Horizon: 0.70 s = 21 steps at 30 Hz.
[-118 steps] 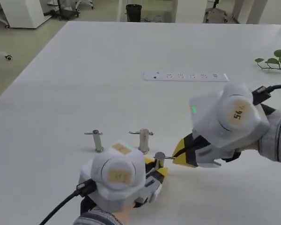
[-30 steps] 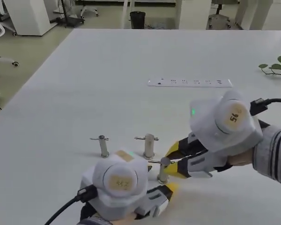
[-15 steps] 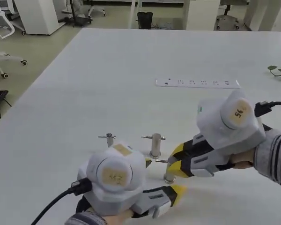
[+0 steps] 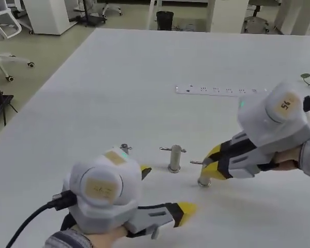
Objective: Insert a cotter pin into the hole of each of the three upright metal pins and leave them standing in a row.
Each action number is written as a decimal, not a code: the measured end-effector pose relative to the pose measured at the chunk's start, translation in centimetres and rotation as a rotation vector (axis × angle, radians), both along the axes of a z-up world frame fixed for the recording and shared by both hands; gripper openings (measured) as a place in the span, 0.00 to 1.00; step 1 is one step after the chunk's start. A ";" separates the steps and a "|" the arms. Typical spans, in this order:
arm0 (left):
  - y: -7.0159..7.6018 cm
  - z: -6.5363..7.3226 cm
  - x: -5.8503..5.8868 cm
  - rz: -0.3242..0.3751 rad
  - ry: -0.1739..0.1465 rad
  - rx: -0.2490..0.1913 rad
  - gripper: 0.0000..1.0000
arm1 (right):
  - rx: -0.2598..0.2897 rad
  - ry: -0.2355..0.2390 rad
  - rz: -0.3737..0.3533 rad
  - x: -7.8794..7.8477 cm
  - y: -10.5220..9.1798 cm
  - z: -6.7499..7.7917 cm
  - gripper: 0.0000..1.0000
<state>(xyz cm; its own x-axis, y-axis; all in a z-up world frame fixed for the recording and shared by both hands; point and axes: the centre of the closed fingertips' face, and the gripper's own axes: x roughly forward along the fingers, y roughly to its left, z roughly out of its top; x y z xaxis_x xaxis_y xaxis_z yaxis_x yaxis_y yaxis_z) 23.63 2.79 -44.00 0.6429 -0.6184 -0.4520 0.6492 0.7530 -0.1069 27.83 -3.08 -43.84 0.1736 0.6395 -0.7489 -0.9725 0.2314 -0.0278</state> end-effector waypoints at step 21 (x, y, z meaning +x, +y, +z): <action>4.1 1.4 0.0 0.069 -0.031 0.007 0.79 | -0.055 0.009 0.007 2.2 -2.3 -1.0 0.08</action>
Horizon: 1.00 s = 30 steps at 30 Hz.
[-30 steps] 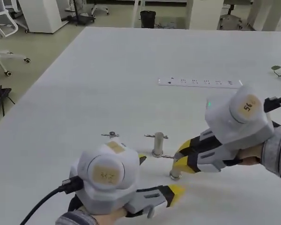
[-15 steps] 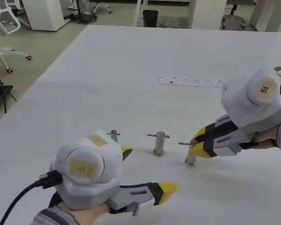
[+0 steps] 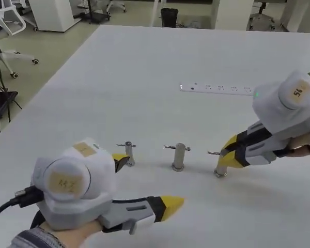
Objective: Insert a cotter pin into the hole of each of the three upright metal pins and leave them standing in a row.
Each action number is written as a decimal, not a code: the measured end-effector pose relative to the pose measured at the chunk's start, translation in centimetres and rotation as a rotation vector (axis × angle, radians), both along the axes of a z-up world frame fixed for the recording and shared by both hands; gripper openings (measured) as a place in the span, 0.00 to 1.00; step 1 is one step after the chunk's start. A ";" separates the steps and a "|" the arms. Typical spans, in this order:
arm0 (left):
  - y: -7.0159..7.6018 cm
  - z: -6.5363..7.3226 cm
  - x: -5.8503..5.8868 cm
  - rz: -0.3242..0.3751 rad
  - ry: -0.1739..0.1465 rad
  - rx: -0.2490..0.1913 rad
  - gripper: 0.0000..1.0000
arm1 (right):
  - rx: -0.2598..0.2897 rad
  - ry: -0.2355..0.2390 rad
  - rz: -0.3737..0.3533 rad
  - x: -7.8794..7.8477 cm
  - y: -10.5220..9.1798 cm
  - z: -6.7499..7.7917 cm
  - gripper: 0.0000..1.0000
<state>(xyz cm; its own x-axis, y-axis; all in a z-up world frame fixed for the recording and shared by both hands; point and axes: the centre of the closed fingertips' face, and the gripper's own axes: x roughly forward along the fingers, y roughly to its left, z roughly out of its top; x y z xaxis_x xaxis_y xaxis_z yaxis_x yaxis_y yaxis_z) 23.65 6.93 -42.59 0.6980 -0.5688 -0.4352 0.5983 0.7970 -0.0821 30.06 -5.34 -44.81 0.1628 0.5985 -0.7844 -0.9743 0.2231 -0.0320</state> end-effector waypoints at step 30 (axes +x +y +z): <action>3.9 0.4 0.2 0.029 0.002 0.036 0.85 | -0.004 -0.049 0.001 0.8 -0.5 0.4 0.20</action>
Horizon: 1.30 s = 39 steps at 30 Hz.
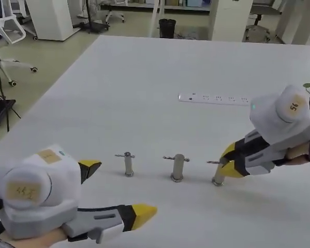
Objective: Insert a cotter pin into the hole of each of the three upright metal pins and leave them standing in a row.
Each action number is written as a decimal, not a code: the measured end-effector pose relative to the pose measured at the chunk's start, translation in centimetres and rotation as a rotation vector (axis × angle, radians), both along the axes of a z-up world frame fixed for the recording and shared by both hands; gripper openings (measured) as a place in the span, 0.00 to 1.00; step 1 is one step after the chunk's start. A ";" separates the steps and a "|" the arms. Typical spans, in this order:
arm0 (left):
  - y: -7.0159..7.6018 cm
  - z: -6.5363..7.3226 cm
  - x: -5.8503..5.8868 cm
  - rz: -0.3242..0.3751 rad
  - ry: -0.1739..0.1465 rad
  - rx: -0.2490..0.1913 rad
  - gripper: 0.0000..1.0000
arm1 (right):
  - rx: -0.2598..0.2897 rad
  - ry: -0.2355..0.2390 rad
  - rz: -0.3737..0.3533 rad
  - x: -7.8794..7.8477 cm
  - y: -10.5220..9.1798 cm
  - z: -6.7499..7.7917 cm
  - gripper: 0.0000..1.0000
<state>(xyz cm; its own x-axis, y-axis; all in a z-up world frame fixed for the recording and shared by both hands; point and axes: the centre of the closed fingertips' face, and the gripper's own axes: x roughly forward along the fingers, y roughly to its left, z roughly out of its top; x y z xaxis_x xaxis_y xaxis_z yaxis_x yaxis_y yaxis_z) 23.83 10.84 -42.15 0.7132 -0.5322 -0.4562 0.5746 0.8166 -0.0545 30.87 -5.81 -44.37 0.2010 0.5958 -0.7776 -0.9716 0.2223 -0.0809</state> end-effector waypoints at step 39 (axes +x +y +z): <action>1.9 2.7 -0.8 0.043 0.032 -0.005 0.99 | 0.467 0.001 -0.691 -6.6 -1.7 6.2 0.95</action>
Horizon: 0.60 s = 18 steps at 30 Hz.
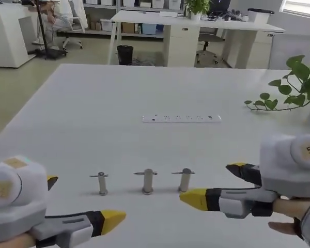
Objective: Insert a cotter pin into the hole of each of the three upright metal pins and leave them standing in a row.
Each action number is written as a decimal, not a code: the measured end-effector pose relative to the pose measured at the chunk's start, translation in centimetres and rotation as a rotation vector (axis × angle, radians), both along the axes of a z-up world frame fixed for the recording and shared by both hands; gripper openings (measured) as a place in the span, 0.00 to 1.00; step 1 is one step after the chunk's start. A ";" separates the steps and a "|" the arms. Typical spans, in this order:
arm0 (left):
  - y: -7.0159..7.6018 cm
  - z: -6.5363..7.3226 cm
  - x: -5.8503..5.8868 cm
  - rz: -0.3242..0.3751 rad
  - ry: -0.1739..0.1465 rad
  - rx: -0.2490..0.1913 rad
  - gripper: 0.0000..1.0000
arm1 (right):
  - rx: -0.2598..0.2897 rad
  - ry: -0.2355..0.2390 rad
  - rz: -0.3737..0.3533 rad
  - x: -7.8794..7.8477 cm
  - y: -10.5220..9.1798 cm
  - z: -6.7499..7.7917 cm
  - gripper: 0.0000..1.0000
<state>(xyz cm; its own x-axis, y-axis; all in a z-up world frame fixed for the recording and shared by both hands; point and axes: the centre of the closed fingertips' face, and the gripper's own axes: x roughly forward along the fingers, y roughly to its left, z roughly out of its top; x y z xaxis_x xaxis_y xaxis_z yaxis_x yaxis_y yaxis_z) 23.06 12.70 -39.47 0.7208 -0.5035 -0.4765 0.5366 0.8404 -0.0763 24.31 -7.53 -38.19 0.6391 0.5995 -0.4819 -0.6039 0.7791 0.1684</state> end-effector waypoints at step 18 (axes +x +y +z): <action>-0.2 0.9 -1.4 -0.007 0.004 -0.004 0.99 | -0.032 -0.002 -0.003 -1.7 0.1 0.4 0.91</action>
